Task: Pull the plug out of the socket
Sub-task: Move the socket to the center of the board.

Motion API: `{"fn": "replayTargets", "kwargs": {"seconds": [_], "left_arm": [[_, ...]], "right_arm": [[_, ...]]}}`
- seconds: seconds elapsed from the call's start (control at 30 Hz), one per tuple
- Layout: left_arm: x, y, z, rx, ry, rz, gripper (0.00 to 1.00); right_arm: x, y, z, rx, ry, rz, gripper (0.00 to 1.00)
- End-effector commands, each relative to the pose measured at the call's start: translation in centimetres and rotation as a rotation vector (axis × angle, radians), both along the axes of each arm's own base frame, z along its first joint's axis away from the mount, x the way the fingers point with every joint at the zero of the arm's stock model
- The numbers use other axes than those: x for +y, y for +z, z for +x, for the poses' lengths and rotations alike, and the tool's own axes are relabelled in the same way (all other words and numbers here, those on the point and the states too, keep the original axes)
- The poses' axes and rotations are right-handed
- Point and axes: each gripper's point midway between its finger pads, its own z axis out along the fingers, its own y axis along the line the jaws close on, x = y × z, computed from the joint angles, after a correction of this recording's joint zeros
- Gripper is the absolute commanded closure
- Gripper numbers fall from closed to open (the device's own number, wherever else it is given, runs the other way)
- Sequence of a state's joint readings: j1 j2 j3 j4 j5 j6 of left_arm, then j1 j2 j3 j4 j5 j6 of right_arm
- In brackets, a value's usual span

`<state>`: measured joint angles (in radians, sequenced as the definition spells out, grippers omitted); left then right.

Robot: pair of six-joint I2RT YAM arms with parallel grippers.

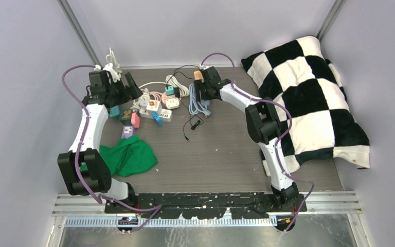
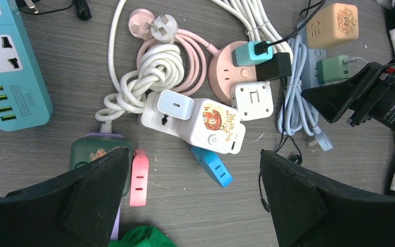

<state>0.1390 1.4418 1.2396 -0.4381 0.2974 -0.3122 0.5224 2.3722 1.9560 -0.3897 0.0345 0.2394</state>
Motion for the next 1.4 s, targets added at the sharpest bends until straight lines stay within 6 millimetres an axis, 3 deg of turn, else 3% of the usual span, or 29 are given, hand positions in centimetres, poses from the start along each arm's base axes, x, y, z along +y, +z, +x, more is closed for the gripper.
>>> {"fn": "replayTargets", "kwargs": {"seconds": [0.0,0.2,0.4,0.9,1.37], "left_arm": [[-0.4,2.6,1.5,-0.088,-0.018,-0.011,0.00],[-0.5,2.5,1.8,-0.086,-0.025,-0.015,0.00],[-0.5,2.6,2.0,-0.091,-0.026,-0.012,0.00],[-0.7,2.6,1.8,-0.090,-0.028,-0.023,0.00],[-1.2,2.7,1.9,-0.090,-0.033,-0.032,0.00]], "right_arm": [[-0.5,-0.3,0.3,-0.033,-0.006,-0.056,0.31],[1.1,1.6,-0.2,-0.003,0.044,0.074,0.30],[1.1,2.3,-0.1,0.003,0.036,0.104,0.29],[-0.1,2.1,0.4,0.012,0.011,0.104,0.30],[-1.0,0.6,0.2,0.023,0.008,0.054,0.36]]}}
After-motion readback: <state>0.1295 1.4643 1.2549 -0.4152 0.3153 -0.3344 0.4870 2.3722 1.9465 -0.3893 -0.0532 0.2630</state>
